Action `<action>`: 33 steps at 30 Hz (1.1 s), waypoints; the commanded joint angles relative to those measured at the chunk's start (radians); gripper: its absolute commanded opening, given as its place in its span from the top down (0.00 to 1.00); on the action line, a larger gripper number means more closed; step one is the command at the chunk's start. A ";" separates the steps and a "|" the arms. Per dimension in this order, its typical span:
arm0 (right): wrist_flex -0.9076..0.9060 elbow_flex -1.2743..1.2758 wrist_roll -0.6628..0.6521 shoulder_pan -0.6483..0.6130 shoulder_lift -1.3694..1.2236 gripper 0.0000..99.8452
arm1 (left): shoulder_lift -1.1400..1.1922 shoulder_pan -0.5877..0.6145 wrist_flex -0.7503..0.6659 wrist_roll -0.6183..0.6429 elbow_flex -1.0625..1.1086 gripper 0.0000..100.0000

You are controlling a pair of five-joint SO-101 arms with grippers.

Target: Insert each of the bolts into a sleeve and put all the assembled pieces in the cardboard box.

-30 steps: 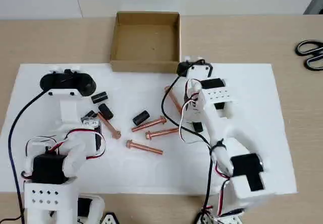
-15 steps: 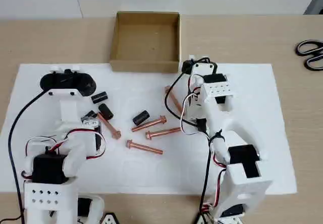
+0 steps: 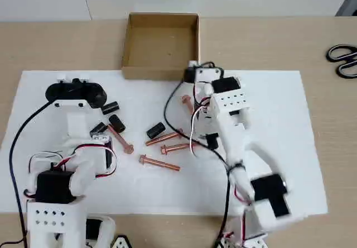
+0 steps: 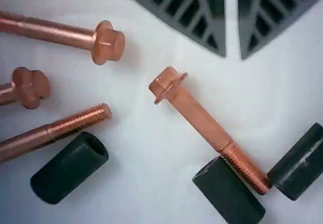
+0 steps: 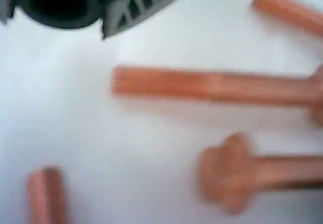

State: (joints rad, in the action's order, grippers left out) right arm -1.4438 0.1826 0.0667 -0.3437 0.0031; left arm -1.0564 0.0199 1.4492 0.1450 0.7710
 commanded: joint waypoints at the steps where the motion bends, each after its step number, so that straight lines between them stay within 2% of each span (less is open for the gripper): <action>1: -0.018 -0.015 -0.005 -0.042 0.203 1.00 | 0.031 0.008 0.006 -0.003 -0.073 0.99; 6: -0.005 0.106 -0.003 -0.107 0.430 0.99 | 0.295 0.006 0.066 -0.005 -0.219 0.99; 8: 0.058 0.193 -0.003 -0.102 0.530 0.99 | 0.439 0.002 0.106 -0.005 -0.321 0.99; 15: 0.473 0.681 -0.009 0.005 0.955 0.99 | 0.907 -0.032 0.302 -0.006 -0.766 0.99; 20: 0.702 1.017 -0.012 0.108 1.265 1.00 | 1.112 -0.153 0.302 0.008 -0.924 0.99; 23: 0.753 1.163 -0.063 0.179 1.426 1.00 | 1.192 -0.224 0.301 0.117 -1.009 0.99; 28: 0.753 1.320 -0.141 0.260 1.675 1.00 | 1.301 -0.288 0.296 0.462 -1.198 0.99; 33: 0.753 1.441 -0.144 0.321 1.819 1.00 | 1.455 -0.397 0.296 0.485 -1.422 0.99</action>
State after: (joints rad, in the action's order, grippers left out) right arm -0.7181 1.5957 -0.0683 -0.0537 1.7645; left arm 0.3491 -0.3222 1.7346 0.6053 -0.5117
